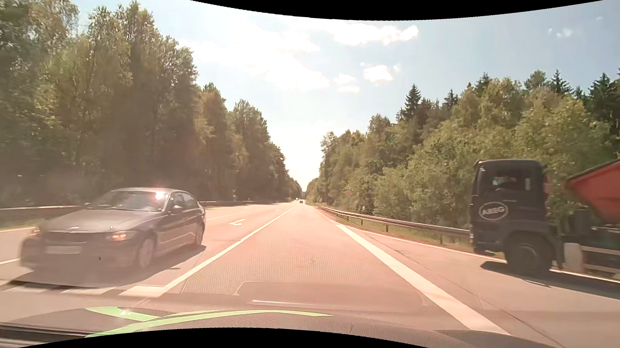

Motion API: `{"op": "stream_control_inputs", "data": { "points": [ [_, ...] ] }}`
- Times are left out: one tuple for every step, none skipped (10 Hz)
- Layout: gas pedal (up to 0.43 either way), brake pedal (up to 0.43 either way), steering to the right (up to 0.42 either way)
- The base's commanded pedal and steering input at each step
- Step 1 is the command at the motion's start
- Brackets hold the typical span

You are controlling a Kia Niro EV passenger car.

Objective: Follow the waypoints while adhering to traffic rules and regulations

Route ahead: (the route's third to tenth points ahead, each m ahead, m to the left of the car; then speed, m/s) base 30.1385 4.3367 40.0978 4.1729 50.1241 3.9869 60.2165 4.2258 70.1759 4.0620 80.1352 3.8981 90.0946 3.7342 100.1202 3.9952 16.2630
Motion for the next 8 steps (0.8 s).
{"op": "stream_control_inputs", "data": {
  "points": [
    [0.098,0.000,-0.006],
    [0.110,0.000,-0.006],
    [0.110,0.000,-0.006],
    [0.110,0.000,-0.005],
    [0.110,0.000,-0.005],
    [0.118,0.000,-0.005],
    [0.118,0.000,-0.005],
    [0.118,0.000,-0.005]
  ]
}}
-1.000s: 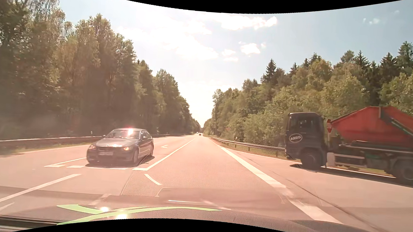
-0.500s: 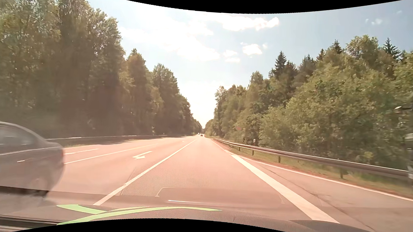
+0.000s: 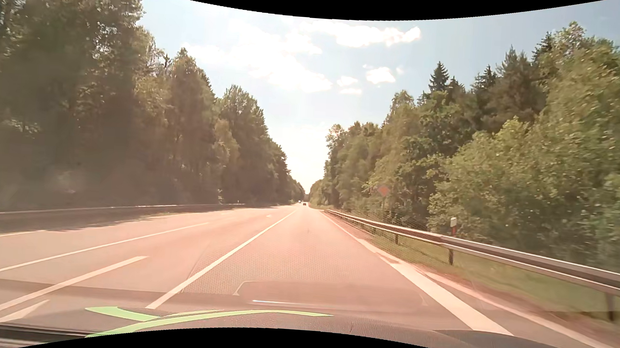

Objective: Follow the waypoints while adhering to traffic rules and regulations

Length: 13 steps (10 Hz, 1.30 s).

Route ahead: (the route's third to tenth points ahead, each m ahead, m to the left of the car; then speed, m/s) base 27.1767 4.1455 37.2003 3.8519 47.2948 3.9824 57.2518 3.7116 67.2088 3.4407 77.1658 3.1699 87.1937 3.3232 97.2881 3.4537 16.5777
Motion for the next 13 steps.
{"op": "stream_control_inputs", "data": {
  "points": [
    [0.118,0.000,-0.005],
    [0.130,0.000,-0.005],
    [0.130,0.000,-0.004],
    [0.130,0.000,-0.004],
    [0.130,0.000,-0.004],
    [0.130,0.000,-0.004],
    [0.130,0.000,-0.004],
    [0.130,0.000,-0.004],
    [0.130,0.000,-0.004],
    [0.130,0.000,-0.004],
    [0.130,0.000,-0.004],
    [0.130,0.000,-0.004],
    [0.130,0.000,-0.003]
  ]
}}
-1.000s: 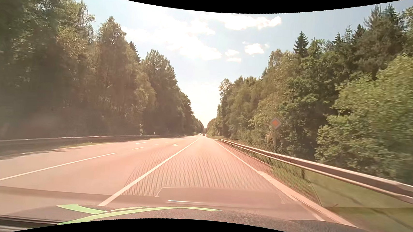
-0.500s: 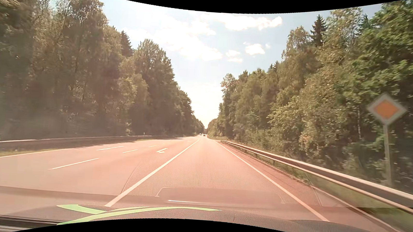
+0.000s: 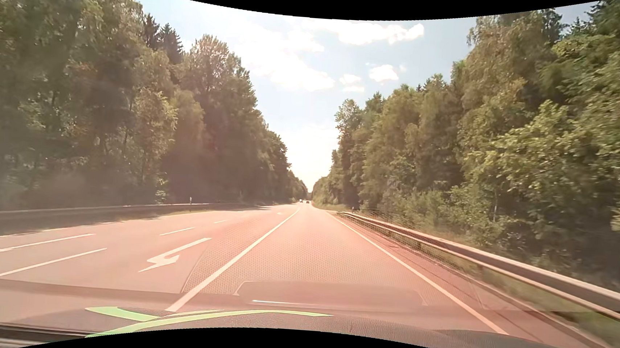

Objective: Follow the waypoints while adhering to traffic rules and regulations

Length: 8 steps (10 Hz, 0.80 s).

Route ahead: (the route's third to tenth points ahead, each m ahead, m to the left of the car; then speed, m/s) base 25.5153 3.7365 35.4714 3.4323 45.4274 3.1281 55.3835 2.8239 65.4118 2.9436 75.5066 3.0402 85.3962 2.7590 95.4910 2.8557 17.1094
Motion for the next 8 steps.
{"op": "stream_control_inputs", "data": {
  "points": [
    [0.130,0.000,-0.003],
    [0.130,0.000,-0.003],
    [0.130,0.000,-0.003],
    [0.130,0.000,-0.003],
    [0.130,0.000,-0.003],
    [0.118,0.000,-0.003],
    [0.118,0.000,-0.001],
    [0.118,0.000,0.000]
  ]
}}
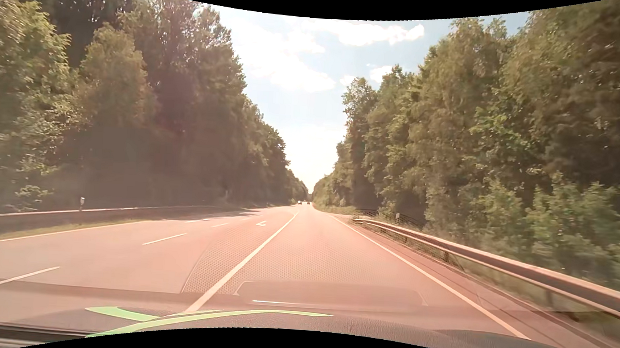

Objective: Follow the waypoints while adhering to traffic rules and regulations

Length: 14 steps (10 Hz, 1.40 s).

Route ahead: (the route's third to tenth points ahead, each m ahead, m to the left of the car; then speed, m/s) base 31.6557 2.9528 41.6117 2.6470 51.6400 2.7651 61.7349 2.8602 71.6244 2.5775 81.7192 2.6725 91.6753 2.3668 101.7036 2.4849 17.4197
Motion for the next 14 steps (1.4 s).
{"op": "stream_control_inputs", "data": {
  "points": [
    [0.118,0.000,0.000],
    [0.118,0.000,0.002],
    [0.118,0.000,0.003],
    [0.118,0.000,0.003],
    [0.118,0.000,0.003],
    [0.118,0.000,0.002],
    [0.118,0.000,0.001],
    [0.118,0.000,0.000],
    [0.118,0.000,0.000],
    [0.118,0.000,0.000],
    [0.118,0.000,0.000],
    [0.118,0.000,0.000],
    [0.118,0.000,0.000],
    [0.118,0.000,-0.001]
  ]
}}
